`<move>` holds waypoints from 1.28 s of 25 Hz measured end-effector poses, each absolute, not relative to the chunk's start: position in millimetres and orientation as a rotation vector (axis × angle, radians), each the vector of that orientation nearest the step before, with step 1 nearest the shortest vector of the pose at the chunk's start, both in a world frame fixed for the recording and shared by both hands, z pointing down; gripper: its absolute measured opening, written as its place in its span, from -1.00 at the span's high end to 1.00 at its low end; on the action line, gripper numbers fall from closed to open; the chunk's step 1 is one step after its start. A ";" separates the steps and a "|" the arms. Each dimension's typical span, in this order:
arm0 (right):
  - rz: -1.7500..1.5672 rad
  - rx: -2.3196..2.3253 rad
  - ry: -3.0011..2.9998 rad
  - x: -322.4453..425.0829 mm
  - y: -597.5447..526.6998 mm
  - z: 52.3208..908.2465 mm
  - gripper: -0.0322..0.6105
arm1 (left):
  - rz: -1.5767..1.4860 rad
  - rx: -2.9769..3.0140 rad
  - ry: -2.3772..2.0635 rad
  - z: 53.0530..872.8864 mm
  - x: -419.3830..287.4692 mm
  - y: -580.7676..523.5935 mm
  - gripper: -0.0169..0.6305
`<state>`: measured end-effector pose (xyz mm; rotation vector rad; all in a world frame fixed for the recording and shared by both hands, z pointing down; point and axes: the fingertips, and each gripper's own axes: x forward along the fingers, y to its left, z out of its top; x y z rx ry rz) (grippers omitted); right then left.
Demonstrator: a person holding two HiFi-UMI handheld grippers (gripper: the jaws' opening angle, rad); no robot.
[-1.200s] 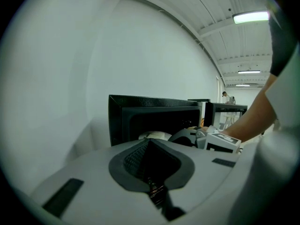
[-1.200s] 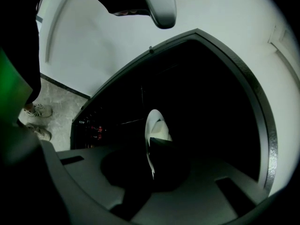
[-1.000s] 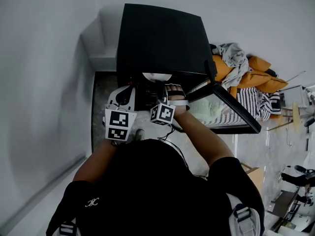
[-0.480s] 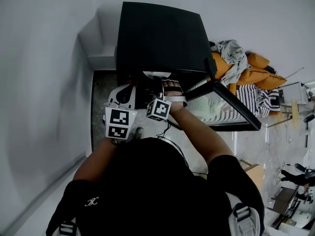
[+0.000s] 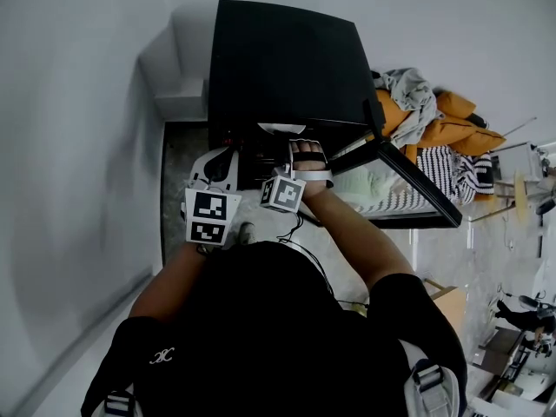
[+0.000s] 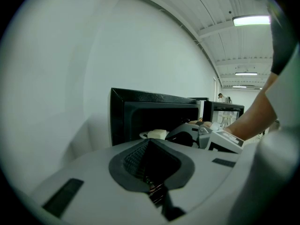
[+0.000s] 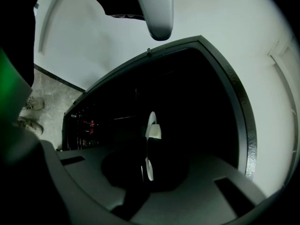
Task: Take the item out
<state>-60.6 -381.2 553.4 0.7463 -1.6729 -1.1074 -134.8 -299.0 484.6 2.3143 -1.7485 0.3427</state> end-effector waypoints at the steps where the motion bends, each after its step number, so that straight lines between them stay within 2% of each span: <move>1: -1.111 0.747 -1.663 -59.1 -380.1 554.1 0.84 | 0.341 2.317 -1.745 485.0 -133.8 -298.9 0.92; 32: -1.184 0.805 -1.570 -38.9 -319.5 533.7 0.85 | 0.300 2.425 -1.595 490.1 -121.0 -273.4 0.92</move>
